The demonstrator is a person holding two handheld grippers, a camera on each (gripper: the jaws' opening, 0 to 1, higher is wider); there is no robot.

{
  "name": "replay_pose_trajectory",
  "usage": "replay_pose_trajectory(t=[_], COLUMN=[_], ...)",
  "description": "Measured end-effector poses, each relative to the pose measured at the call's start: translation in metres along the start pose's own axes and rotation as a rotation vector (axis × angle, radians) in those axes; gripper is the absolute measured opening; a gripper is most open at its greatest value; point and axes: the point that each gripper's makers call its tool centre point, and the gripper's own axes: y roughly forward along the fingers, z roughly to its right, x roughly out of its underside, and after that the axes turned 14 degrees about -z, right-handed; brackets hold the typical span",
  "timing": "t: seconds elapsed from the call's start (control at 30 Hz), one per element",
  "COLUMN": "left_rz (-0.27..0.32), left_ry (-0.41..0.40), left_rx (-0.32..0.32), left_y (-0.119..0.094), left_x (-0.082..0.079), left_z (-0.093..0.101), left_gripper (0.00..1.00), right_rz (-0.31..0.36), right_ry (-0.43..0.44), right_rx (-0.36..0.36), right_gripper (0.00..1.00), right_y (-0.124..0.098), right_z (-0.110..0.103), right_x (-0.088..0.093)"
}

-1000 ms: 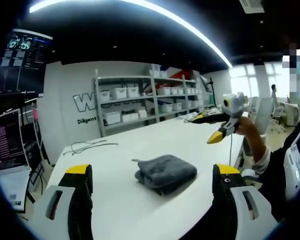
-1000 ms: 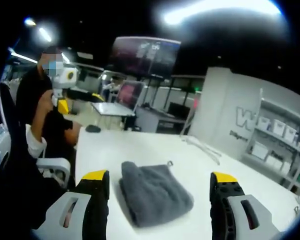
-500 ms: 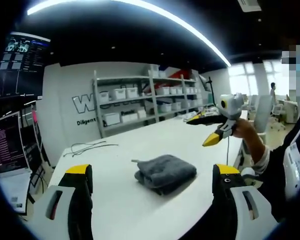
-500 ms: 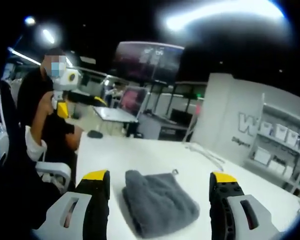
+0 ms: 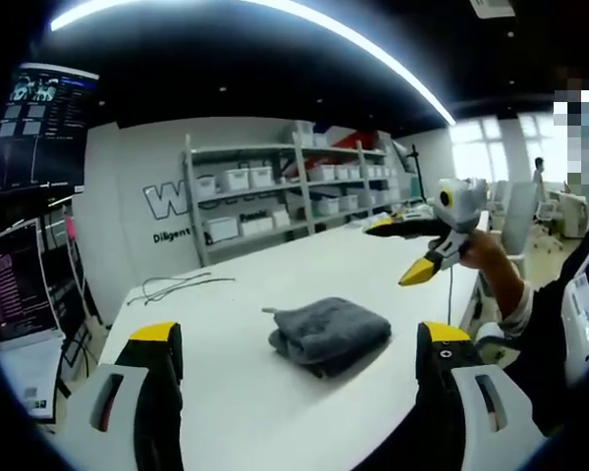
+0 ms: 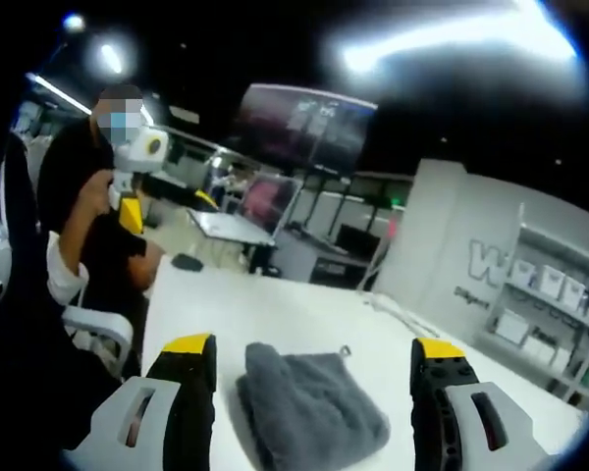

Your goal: Open the folded towel by lifting each exposed corner and separating the folded layers until the towel lies flat within the target outline without major curled edges

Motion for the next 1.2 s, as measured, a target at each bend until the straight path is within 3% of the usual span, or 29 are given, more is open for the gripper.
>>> replay_pose_trajectory(t=[0.23, 0.6, 1.2], left_rz=[-0.012, -0.016, -0.032], left_ry=[0.017, -0.026, -0.044], left_rx=[0.035, -0.006, 0.005], left_y=[0.005, 0.002, 0.005], left_x=[0.002, 0.005, 0.007], left_z=[0.008, -0.008, -0.008], left_gripper=[0.95, 0.98, 0.99], right_rz=[0.006, -0.004, -0.03], right_ry=[-0.016, -0.03, -0.045], right_rx=[-0.008, -0.027, -0.032], right_gripper=[0.8, 0.8, 0.77], right_y=[0.01, 0.028, 0.042], right_z=[-0.007, -0.016, -0.02], right_x=[-0.001, 0.002, 0.009])
